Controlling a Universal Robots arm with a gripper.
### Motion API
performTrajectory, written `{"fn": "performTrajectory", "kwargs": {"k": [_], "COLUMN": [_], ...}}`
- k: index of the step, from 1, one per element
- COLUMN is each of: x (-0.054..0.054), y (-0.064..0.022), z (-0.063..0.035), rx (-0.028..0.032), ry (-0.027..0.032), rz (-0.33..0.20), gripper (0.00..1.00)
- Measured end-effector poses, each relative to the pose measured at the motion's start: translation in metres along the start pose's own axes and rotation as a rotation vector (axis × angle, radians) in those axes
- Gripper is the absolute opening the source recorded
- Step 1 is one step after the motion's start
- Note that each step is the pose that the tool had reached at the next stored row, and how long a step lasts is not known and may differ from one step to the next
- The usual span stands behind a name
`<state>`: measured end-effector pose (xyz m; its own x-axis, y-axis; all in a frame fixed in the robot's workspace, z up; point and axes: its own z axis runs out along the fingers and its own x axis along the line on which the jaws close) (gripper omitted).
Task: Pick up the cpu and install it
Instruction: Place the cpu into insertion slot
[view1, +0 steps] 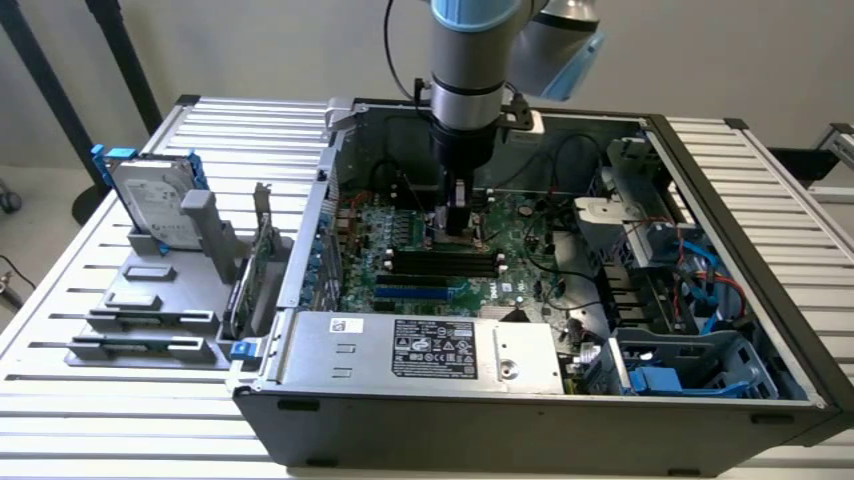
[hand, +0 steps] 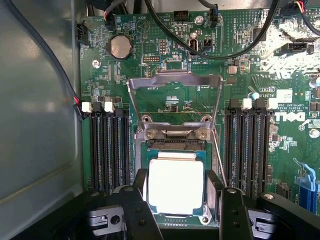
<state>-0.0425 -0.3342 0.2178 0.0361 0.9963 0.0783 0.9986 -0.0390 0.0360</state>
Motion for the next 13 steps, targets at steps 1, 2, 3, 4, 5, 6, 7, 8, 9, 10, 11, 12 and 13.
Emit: {"fn": "performTrajectory", "kwargs": {"k": [1, 2, 3, 4, 5, 6, 7, 8, 9, 10, 11, 12, 13], "x": [-0.0001, -0.0002, -0.0002, -0.0002, -0.0002, -0.0002, -0.0002, -0.0003, -0.0003, -0.0003, -0.0004, -0.0004, -0.0005], "y": [-0.0004, -0.0008, -0.0012, -0.0017, -0.0022, -0.0026, -0.0026, -0.0027, -0.0027, -0.0027, -0.0028, -0.0028, -0.0028], "z": [0.0003, 0.0005, 0.0006, 0.0008, 0.0011, 0.0014, 0.0017, 0.0019, 0.0023, 0.0028, 0.0034, 0.0040, 0.0046], "rx": [-0.0022, -0.0036, -0.0039, -0.0042, -0.0044, -0.0044, -0.0043, -0.0043, -0.0043, -0.0044, -0.0046, -0.0047, -0.0050], "ry": [-0.0001, -0.0006, -0.0007, -0.0005, -0.0005, -0.0009, -0.0013, -0.0016, -0.0015, -0.0015, -0.0015, -0.0018, -0.0022], "rz": [0.000, -0.001, -0.002, -0.002, -0.002, -0.003, -0.003, -0.005, -0.006, -0.006, -0.007, -0.008, -0.009], "gripper": [0.55, 0.55, 0.55, 0.55, 0.55, 0.55, 0.55, 0.55, 0.55, 0.55, 0.55, 0.55, 0.55]}}
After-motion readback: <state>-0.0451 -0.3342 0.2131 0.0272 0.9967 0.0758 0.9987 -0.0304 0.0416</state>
